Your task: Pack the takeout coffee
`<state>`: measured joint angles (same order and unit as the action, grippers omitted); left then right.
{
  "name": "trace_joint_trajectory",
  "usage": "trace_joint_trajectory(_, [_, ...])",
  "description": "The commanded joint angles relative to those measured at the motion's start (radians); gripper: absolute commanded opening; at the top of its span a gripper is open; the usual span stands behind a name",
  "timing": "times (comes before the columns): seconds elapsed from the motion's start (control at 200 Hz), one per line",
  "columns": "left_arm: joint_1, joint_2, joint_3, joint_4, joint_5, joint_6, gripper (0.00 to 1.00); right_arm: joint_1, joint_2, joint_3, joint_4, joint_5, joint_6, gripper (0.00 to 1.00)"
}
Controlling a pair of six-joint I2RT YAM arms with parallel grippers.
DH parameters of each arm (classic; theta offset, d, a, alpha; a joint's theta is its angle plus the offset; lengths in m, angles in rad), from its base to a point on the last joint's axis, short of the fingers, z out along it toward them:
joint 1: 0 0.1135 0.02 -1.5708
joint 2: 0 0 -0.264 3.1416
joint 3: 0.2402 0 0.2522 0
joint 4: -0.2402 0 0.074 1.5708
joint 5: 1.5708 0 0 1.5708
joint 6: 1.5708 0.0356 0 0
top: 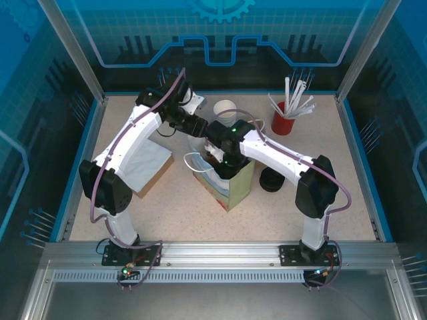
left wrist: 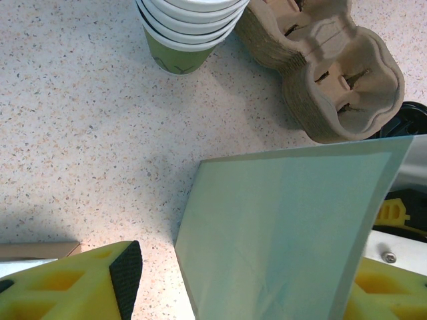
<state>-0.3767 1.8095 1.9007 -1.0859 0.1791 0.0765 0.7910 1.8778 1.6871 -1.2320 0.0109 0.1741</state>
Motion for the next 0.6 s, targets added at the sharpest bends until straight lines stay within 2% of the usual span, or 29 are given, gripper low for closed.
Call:
trace_joint_trajectory(0.0, [0.001, 0.009, 0.017, 0.005, -0.001, -0.013, 0.65, -0.010, -0.016, -0.029, 0.010, -0.019, -0.024, 0.86])
trace_joint_trajectory(0.595, [0.002, 0.011, 0.015, 0.007, 0.000, -0.014, 0.65, -0.022, 0.003, -0.190, 0.130, -0.035, -0.097, 0.86])
